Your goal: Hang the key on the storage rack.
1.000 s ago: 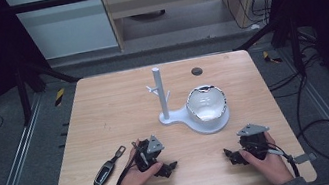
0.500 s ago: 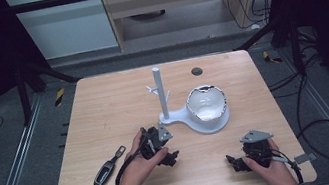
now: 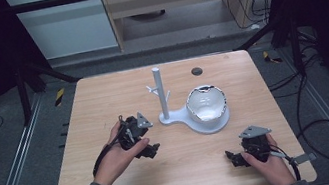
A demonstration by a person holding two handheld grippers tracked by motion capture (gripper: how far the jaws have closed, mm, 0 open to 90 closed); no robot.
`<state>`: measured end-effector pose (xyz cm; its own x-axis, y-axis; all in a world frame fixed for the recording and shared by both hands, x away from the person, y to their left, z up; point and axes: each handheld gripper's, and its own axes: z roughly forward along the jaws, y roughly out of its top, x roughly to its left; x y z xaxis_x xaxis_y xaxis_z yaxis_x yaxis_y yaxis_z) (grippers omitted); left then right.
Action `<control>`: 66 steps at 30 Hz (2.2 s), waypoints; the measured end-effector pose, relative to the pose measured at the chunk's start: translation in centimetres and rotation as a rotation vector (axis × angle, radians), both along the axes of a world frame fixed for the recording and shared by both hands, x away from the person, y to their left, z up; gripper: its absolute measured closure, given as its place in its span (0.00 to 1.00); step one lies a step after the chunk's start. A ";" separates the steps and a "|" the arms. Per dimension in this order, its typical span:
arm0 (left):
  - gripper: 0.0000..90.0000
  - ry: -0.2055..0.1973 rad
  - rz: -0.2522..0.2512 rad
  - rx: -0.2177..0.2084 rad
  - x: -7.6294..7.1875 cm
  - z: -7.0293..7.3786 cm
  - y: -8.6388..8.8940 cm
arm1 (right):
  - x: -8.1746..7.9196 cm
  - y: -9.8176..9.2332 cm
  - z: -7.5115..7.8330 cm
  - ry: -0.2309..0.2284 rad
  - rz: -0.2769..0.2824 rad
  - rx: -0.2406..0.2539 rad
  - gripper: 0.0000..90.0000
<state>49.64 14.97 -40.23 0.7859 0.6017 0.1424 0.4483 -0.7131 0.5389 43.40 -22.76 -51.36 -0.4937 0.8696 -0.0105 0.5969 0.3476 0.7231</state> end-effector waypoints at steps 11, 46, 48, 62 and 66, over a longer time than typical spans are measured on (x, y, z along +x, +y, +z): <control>0.10 -0.002 0.079 0.030 1.8 0.3 2.6 | -0.1 0.3 0.0 0.001 -0.029 0.002 0.01; 0.34 0.270 0.231 0.206 1.8 -3.0 7.9 | -0.4 0.2 0.0 0.002 0.011 0.004 0.00; 0.38 0.288 0.223 0.207 1.8 -3.3 8.1 | -0.5 0.2 0.0 0.002 0.013 0.003 0.00; 0.60 0.336 0.248 0.213 1.6 -5.4 8.9 | -0.5 0.2 0.0 0.004 0.015 0.006 0.00; 0.62 0.342 0.246 0.208 1.8 -5.4 9.4 | -0.5 0.2 0.0 0.004 0.015 0.006 0.00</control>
<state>51.40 24.38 -45.63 0.6463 0.7621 0.0376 0.7446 -0.6407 0.1875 42.91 -22.60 -51.36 -0.5067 0.8621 -0.0035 0.5947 0.3525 0.7225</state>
